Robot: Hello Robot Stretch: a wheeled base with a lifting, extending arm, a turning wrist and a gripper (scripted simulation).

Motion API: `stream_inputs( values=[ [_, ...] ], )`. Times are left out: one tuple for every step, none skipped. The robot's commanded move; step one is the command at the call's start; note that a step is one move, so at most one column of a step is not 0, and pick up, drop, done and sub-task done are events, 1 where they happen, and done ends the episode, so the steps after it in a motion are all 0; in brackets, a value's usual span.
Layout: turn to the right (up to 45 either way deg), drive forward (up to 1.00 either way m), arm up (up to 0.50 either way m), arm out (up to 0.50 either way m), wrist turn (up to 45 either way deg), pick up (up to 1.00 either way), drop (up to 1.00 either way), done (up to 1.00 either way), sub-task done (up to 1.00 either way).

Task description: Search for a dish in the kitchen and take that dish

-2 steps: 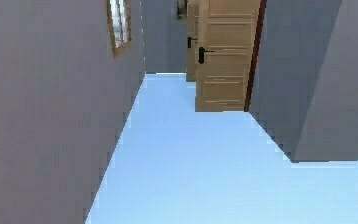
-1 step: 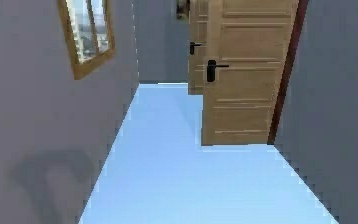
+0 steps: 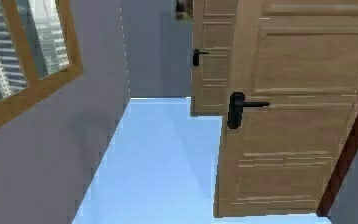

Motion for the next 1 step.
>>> stream_inputs(
  values=[
    [0.0, 0.85, 0.00, 0.00, 0.0, 0.00, 0.00, 0.00, 0.00]
  ],
)
